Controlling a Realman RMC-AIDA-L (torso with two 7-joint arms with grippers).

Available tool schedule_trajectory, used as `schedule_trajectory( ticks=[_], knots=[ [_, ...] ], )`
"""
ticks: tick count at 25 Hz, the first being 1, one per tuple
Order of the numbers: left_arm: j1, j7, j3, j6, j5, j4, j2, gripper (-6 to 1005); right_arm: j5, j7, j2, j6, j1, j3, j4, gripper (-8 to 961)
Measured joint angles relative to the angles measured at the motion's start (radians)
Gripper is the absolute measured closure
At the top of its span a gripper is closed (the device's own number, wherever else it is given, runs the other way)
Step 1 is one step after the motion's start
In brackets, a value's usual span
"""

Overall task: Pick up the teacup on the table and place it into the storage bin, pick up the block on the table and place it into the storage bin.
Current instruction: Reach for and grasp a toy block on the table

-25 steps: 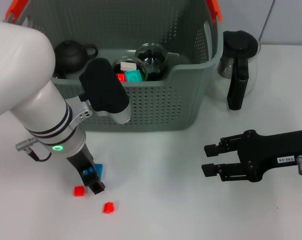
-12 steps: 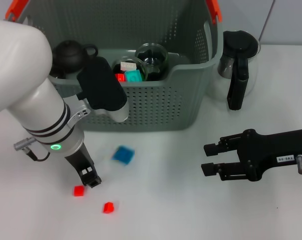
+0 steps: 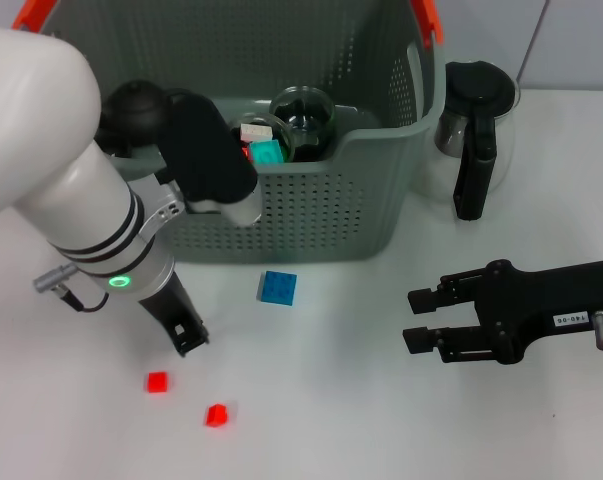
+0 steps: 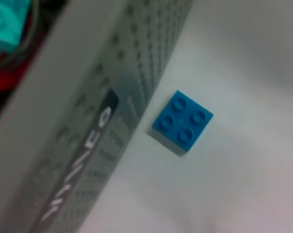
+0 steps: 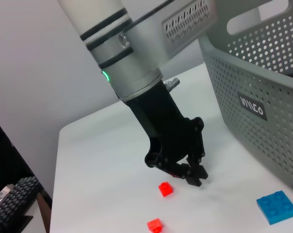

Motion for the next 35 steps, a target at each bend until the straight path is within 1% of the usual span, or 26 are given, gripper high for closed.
schedule_trajectory(
  ticks=[4, 10, 12, 19, 22, 29, 35],
  knots=[
    [-0.010, -0.119, -0.018, 0.011, -0.035, 0.033, 0.001, 896, 0.000, 0.000, 0.000, -0.001, 0.000, 0.000, 0.000, 390],
    [-0.023, -0.331, -0.027, 0.069, -0.114, 0.097, 0.003, 814, 0.000, 0.007, -0.003, -0.007, 0.002, 0.000, -0.001, 390],
    [-0.032, -0.393, -0.021, 0.075, -0.139, 0.099, 0.002, 585, 0.000, 0.008, -0.005, -0.018, 0.003, 0.000, -0.006, 390],
    [-0.043, -0.529, 0.009, 0.029, -0.197, 0.060, -0.001, 455, 0.000, 0.021, -0.023, -0.027, 0.005, 0.002, -0.010, 390],
    [-0.043, -0.549, -0.003, -0.003, -0.240, 0.059, -0.001, 399, 0.000, 0.022, -0.029, -0.029, 0.006, 0.001, -0.011, 390],
    [-0.061, -0.550, -0.035, -0.058, -0.261, 0.015, 0.002, 404, -0.001, 0.022, -0.039, -0.039, 0.009, -0.006, -0.006, 391],
    [-0.070, -0.520, -0.030, -0.125, -0.233, -0.030, 0.008, 409, -0.008, 0.034, -0.041, -0.056, 0.012, -0.008, -0.012, 390]
  ],
)
